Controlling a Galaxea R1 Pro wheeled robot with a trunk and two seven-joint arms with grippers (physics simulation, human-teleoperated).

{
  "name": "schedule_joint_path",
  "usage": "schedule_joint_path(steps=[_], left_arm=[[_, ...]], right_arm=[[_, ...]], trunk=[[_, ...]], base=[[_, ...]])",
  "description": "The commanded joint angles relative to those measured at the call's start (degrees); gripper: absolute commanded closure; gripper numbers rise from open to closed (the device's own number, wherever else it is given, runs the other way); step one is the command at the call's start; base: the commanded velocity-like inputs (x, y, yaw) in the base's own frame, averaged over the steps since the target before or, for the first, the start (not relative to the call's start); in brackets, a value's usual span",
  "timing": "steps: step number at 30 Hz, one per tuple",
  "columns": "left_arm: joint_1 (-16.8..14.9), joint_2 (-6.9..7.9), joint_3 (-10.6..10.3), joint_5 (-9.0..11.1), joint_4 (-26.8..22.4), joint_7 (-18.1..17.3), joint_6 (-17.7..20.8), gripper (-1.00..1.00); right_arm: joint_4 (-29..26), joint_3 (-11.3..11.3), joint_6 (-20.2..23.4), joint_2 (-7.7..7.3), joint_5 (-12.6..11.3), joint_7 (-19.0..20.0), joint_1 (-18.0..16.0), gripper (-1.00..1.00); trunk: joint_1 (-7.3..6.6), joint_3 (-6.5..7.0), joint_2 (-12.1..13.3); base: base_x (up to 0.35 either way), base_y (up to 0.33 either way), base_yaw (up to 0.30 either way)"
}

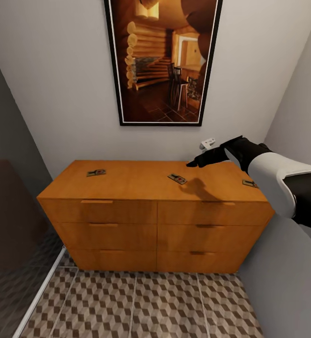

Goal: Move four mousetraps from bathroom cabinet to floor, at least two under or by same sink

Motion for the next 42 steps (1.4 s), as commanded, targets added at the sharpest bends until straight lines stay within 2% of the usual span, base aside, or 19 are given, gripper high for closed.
schedule_joint_path(steps=[1, 13, 32, 42], left_arm=[[-0.05, -0.04, -0.49, 0.02, 0.15, 0.26, -0.25, 1.00], [-0.05, -0.04, -0.49, 0.02, 0.15, 0.26, -0.23, 1.00], [-0.05, -0.04, -0.49, 0.02, 0.15, 0.26, -0.22, 1.00], [-0.05, -0.04, -0.49, 0.02, 0.15, 0.26, -0.22, 1.00]], right_arm=[[-0.10, -0.25, 0.19, -0.03, 0.55, 0.27, 0.09, -1.00], [-0.18, -0.27, -0.18, -0.12, 0.62, 0.19, 4.25, -1.00], [-0.19, -0.26, -1.93, -0.10, 0.54, 0.19, 4.95, -1.00], [-0.19, -0.25, -2.22, 0.00, 0.54, 0.21, 7.05, -1.00]], trunk=[[0.00, -0.05, -0.03], [0.00, -0.05, -0.03], [0.00, -0.05, -0.03], [0.00, -0.05, -0.03]], base=[[0.001, 0.002, 0.000], [0.000, 0.000, 0.000], [0.040, 0.018, 0.000], [0.006, 0.003, 0.000]])
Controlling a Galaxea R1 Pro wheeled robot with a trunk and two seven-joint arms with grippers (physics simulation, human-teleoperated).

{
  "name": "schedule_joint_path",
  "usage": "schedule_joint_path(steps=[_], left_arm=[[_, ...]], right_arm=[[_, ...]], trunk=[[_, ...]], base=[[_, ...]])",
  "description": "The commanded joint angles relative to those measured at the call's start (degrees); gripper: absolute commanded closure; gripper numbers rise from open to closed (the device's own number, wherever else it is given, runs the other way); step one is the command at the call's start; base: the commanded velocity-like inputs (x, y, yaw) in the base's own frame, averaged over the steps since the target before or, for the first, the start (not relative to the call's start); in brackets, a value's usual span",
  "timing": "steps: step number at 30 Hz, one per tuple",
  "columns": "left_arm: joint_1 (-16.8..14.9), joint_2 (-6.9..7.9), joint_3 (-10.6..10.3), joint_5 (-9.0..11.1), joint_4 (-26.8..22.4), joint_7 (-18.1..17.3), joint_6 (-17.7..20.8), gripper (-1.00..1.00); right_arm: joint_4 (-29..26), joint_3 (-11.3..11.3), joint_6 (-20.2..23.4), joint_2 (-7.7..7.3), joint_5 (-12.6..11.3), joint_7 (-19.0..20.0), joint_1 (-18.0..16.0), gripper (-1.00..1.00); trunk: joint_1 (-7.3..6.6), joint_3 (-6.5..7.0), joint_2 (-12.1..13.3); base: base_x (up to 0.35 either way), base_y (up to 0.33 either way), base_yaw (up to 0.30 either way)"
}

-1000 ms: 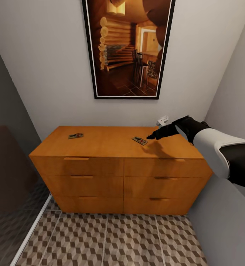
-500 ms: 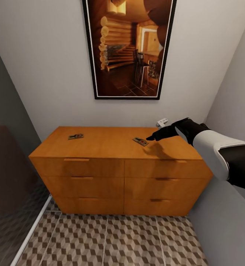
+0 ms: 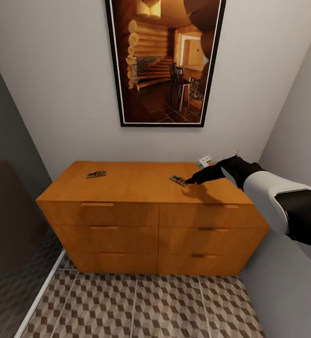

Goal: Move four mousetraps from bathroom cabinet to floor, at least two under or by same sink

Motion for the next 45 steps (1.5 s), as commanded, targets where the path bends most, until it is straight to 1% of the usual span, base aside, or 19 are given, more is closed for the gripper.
schedule_joint_path(steps=[1, 8, 14, 21, 27, 37, 39, 45], left_arm=[[-0.05, -0.04, -0.49, 0.03, 0.15, 0.25, -0.24, 1.00], [-0.05, -0.04, -0.49, 0.03, 0.15, 0.25, -0.25, 1.00], [-0.05, -0.04, -0.49, 0.03, 0.15, 0.25, -0.24, 1.00], [-0.04, -0.04, -0.49, 0.03, 0.15, 0.25, -0.24, 1.00], [-0.04, -0.04, -0.49, 0.03, 0.15, 0.27, -0.24, 1.00], [-0.04, -0.04, -0.49, 0.03, 0.15, 0.34, -0.24, 1.00], [-0.05, -0.04, -0.49, 0.03, 0.15, 0.34, -0.24, 1.00], [-0.05, -0.04, -0.49, 0.03, 0.15, 0.34, -0.24, 1.00]], right_arm=[[-0.11, -0.24, 0.23, 0.00, 0.49, 0.27, 0.05, -1.00], [-0.13, -0.24, 0.00, 0.05, 0.40, 0.33, 0.46, -1.00], [-0.12, -0.25, -3.49, -0.02, 0.27, 0.89, 0.57, -1.00], [-0.11, -0.25, -5.28, -0.04, 0.24, 1.37, 0.58, -1.00], [-0.11, -0.26, -5.76, -0.11, 0.24, 1.39, 0.64, -1.00], [-0.11, -0.24, -5.89, 0.02, 0.18, 1.40, 2.06, -1.00], [-0.11, -0.24, -5.93, 0.33, 0.17, 1.38, 3.67, -1.00], [-0.16, -0.24, -6.26, 0.47, 0.16, 1.39, 4.24, -1.00]], trunk=[[0.00, -0.05, -0.03], [0.00, -0.05, -0.03], [0.00, -0.05, -0.03], [0.00, -0.05, -0.03], [0.00, -0.05, -0.03], [0.00, -0.05, -0.03], [0.00, -0.05, -0.03], [0.00, -0.05, -0.03]], base=[[0.000, 0.000, 0.000], [0.000, 0.000, 0.000], [0.000, 0.000, 0.000], [0.000, 0.000, 0.000], [0.006, 0.000, 0.000], [0.054, 0.000, 0.000], [0.006, 0.000, 0.000], [0.010, 0.000, 0.000]])
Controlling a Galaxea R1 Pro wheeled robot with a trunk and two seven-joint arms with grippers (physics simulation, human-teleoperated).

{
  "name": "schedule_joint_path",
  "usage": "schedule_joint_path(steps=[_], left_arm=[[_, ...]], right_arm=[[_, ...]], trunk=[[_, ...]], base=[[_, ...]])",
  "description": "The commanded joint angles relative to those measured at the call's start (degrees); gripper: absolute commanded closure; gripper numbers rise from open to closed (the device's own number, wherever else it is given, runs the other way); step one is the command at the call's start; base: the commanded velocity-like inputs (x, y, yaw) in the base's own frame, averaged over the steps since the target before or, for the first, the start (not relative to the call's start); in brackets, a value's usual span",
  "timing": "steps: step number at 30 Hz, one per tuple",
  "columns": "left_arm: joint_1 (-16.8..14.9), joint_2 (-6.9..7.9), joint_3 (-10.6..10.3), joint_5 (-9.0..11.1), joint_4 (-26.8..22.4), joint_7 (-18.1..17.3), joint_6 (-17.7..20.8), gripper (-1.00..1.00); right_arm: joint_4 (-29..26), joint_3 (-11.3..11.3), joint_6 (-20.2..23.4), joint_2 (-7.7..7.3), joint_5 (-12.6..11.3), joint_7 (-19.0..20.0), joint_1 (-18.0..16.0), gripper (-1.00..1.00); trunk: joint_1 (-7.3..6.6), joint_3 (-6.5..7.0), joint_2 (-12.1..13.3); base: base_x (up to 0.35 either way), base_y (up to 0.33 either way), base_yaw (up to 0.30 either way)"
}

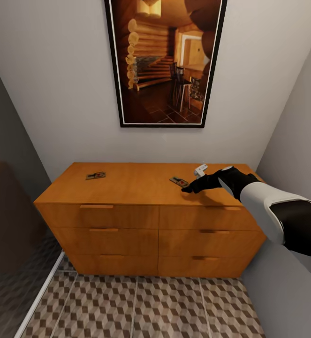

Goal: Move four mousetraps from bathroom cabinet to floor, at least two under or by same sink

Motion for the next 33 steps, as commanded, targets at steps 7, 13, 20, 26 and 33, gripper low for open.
schedule_joint_path(steps=[7, 13, 20, 26, 33], left_arm=[[-0.05, -0.04, -0.48, 0.04, 0.14, 0.25, -0.24, 1.00], [-0.05, -0.04, -0.49, 0.04, 0.14, 0.25, -0.24, 1.00], [-0.05, -0.04, -0.49, 0.04, 0.14, 0.25, -0.24, 1.00], [-0.05, -0.04, -0.49, 0.04, 0.15, 0.25, -0.24, 1.00], [-0.05, -0.04, -0.49, 0.04, 0.15, 0.31, -0.24, 1.00]], right_arm=[[-0.07, -0.22, -0.13, 0.03, 0.39, 0.24, 0.14, -1.00], [-0.13, -0.22, -0.25, 0.02, 0.39, 0.24, 0.18, -1.00], [-0.09, -0.27, -0.50, -0.13, 0.34, 0.24, 0.18, -1.00], [-0.07, -0.25, -1.26, -0.29, -1.35, 0.31, 0.25, -1.00], [-0.07, -0.28, -2.58, -0.45, -3.39, 1.79, 0.30, -1.00]], trunk=[[0.00, -0.05, -0.03], [0.00, -0.05, -0.03], [0.00, -0.05, -0.03], [0.00, -0.05, -0.03], [0.00, -0.05, -0.03]], base=[[0.118, 0.000, 0.000], [0.071, 0.000, 0.000], [0.010, 0.000, 0.000], [0.001, 0.000, 0.000], [0.000, 0.000, 0.000]])
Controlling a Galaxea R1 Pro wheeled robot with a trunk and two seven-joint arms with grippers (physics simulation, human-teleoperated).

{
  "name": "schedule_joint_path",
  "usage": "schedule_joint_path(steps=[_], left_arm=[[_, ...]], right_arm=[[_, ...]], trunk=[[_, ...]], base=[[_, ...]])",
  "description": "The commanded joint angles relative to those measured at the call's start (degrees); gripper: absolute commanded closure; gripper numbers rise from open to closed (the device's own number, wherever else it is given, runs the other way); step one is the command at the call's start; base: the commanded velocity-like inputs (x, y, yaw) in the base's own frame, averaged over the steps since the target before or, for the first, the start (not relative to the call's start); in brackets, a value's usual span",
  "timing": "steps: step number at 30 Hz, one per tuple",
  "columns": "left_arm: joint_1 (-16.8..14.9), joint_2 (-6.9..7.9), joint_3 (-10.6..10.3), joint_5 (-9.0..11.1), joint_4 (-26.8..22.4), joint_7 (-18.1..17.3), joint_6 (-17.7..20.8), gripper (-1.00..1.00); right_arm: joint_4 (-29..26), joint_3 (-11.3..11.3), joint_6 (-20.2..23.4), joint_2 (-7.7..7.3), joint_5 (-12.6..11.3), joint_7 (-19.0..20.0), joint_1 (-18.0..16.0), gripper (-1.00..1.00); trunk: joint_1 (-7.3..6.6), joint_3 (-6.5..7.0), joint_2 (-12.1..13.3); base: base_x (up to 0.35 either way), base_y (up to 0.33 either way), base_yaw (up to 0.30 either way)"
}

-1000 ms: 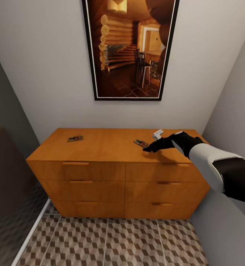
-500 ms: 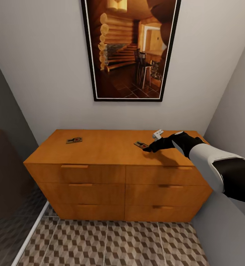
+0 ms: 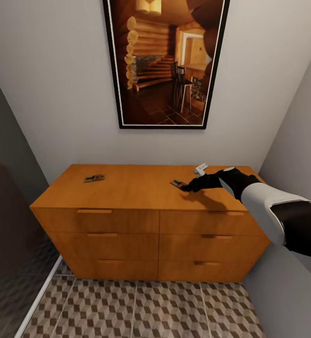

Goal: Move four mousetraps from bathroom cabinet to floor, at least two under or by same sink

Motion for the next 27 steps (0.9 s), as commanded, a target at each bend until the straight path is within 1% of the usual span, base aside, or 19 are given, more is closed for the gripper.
schedule_joint_path(steps=[1, 4, 10, 22, 27], left_arm=[[-0.05, -0.04, -0.49, 0.04, 0.15, 0.26, -0.24, 1.00], [-0.05, -0.04, -0.49, 0.04, 0.15, 0.27, -0.24, 1.00], [-0.05, -0.04, -0.49, 0.04, 0.15, 0.28, -0.24, 1.00], [-0.05, -0.04, -0.49, 0.04, 0.15, 0.28, -0.24, 1.00], [-0.05, -0.04, -0.49, 0.04, 0.15, 0.30, -0.24, 1.00]], right_arm=[[-0.11, -0.40, 0.18, -0.10, 0.41, 1.22, 0.00, -1.00], [-0.11, -0.41, 0.03, -0.19, 0.23, 2.76, 0.03, -1.00], [-0.11, -0.41, -0.05, -0.31, 0.08, 3.74, 0.04, -1.00], [-0.11, -0.42, -0.16, -0.73, -0.04, 4.03, 0.17, -1.00], [-0.11, -0.42, -0.65, -1.12, -0.04, 4.04, 0.27, -1.00]], trunk=[[0.00, -0.05, -0.03], [0.00, -0.05, -0.03], [0.00, -0.05, -0.03], [0.00, -0.05, -0.03], [0.00, -0.05, -0.03]], base=[[0.000, 0.000, 0.000], [0.000, 0.000, 0.000], [0.000, 0.000, 0.000], [0.000, 0.000, 0.000], [0.000, 0.000, 0.000]])
